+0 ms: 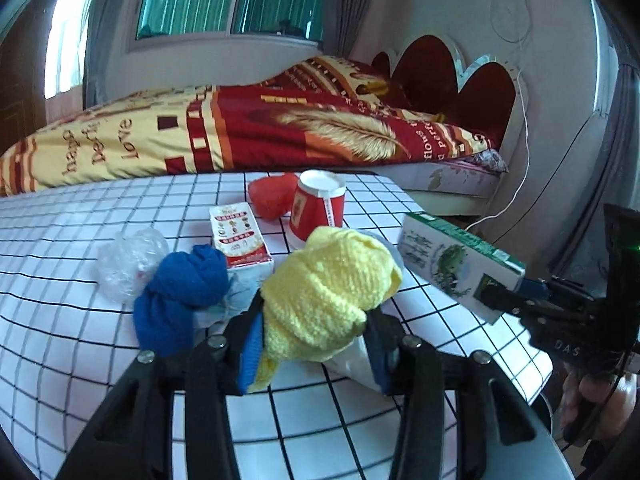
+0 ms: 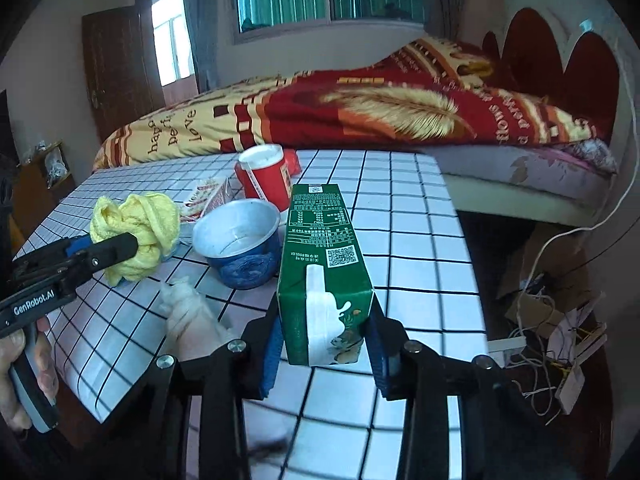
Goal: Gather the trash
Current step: 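Grasp the green juice carton with the right tool while the left tool grasps the yellow cloth, then carry the carton and yellow cloth over the bin and release both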
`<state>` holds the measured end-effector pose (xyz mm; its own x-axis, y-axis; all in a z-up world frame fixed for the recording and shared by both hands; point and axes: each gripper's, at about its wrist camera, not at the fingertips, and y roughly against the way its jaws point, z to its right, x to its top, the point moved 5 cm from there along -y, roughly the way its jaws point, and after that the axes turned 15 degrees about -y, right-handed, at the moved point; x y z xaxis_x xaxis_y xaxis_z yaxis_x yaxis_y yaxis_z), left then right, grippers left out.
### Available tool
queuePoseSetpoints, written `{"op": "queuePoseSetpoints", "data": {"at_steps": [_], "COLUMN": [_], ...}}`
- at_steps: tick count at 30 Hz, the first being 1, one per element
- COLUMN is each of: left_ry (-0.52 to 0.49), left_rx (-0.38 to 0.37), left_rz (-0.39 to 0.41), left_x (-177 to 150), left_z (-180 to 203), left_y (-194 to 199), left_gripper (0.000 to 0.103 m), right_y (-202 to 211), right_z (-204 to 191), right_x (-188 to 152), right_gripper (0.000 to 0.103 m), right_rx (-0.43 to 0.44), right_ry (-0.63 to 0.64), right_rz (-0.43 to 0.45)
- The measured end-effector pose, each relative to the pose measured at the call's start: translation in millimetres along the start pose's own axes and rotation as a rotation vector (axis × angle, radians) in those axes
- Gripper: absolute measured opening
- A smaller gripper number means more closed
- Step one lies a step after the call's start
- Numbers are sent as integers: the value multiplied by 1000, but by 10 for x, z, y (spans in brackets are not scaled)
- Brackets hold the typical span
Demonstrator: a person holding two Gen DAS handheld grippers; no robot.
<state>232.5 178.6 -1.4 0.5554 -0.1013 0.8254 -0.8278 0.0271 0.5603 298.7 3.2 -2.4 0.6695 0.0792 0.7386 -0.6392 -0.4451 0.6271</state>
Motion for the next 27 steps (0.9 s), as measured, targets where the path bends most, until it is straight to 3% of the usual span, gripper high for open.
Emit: {"op": "queuePoseSetpoints", "data": {"at_steps": [6, 18, 27], "left_ry": [-35, -71, -141], "left_rx": [12, -69, -152], "left_rz": [40, 61, 47], "left_x": [-43, -151, -179], "left_z": [153, 714, 1328], "left_y": [322, 603, 593], "left_gripper": [45, 45, 45], "right_y": [496, 1466, 1777], "right_z": [122, 573, 1082], "right_x": [-148, -548, -827], "right_gripper": [39, 39, 40], "right_rx": [-6, -58, -123], "right_ry": [-14, -72, -156], "right_rz": [46, 124, 135]}}
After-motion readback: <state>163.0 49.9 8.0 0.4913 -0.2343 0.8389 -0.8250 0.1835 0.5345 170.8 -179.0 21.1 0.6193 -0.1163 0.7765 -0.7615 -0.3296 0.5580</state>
